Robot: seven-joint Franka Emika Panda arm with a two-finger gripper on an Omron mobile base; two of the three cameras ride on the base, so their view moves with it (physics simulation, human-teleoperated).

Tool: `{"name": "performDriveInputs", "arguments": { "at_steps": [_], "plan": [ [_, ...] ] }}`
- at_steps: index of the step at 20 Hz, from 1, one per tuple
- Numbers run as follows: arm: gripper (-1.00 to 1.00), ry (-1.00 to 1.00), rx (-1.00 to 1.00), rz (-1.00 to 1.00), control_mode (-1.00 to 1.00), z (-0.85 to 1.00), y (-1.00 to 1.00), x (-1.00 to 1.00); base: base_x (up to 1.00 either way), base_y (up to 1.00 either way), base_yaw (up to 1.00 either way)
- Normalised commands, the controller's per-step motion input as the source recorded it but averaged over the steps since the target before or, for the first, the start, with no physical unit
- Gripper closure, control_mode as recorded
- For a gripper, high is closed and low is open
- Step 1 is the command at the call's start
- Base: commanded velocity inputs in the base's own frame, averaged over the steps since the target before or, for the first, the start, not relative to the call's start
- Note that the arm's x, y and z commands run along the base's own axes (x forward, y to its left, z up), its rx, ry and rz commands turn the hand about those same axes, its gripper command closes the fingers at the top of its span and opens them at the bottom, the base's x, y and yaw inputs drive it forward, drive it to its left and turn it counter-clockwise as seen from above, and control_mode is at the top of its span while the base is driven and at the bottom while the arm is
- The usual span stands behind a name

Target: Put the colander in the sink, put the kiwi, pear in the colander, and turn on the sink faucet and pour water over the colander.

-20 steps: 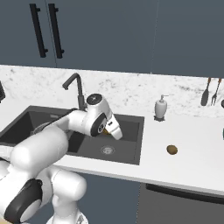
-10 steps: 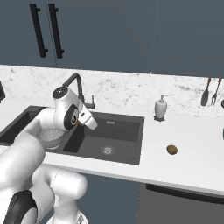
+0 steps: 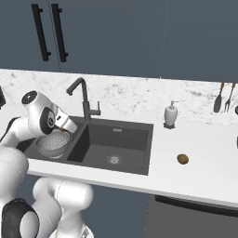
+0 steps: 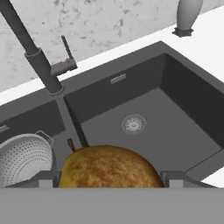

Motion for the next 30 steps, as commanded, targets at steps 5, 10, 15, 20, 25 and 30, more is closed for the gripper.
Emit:
{"name": "performDriveInputs", "arguments": {
  "at_steps": [5, 10, 15, 20, 25, 30],
  "plan": [
    [1.0, 0.0, -0.1, 0.09, -1.0, 0.0, 1.0, -0.12, 0.0, 0.0, 0.0],
    [1.0, 0.0, -0.12, 0.06, -1.0, -0.05, 1.0, 0.05, 0.0, 0.0, 0.0],
    [1.0, 0.01, -0.11, 0.02, -1.0, -0.26, 0.81, 0.31, 0.0, 0.0, 0.0],
    [1.0, 0.08, -0.13, 0.0, -1.0, -0.57, 0.56, 0.46, 0.0, 0.0, 0.0],
    [1.0, 0.11, -0.1, 0.0, -1.0, -0.63, 0.35, 0.57, 0.0, 0.0, 0.0],
    [1.0, 0.09, -0.07, 0.0, -1.0, -0.51, 0.26, 0.62, 0.0, 0.0, 0.0]
  ]
}}
